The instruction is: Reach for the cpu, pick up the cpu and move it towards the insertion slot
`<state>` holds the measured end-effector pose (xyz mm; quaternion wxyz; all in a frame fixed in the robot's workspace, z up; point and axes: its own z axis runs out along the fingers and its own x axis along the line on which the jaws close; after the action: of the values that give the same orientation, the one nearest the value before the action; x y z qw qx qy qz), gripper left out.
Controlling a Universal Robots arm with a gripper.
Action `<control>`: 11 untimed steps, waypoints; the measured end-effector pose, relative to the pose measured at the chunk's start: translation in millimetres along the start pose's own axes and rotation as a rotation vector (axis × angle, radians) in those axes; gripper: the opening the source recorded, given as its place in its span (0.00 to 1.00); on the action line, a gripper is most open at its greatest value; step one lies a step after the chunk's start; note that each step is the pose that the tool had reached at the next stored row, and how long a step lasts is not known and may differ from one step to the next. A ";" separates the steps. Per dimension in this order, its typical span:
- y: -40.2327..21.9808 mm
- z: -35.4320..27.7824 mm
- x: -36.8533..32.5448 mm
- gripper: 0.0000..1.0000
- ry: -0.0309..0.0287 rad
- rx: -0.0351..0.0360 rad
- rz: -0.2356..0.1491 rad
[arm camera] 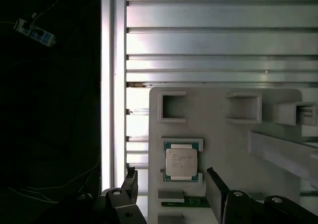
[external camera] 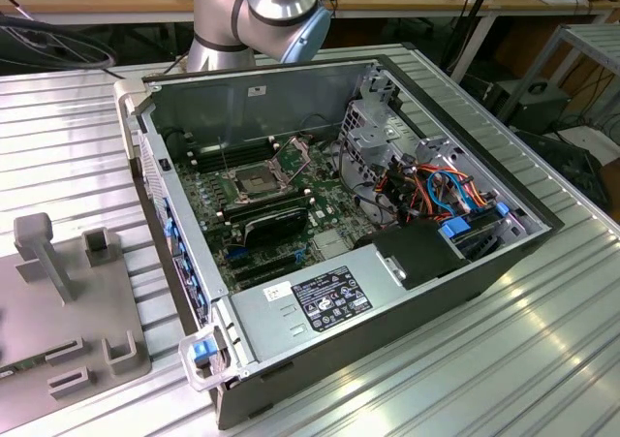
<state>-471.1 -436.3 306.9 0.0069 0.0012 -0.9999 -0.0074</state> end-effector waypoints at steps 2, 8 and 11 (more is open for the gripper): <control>-0.1 0.3 0.0 0.66 0.0001 0.0000 0.000; -0.1 0.7 0.0 0.66 0.0000 0.0000 0.000; -0.1 1.0 0.0 0.66 -0.0001 -0.0001 0.000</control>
<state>-471.1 -436.3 305.9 0.0068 0.0012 -0.9999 -0.0074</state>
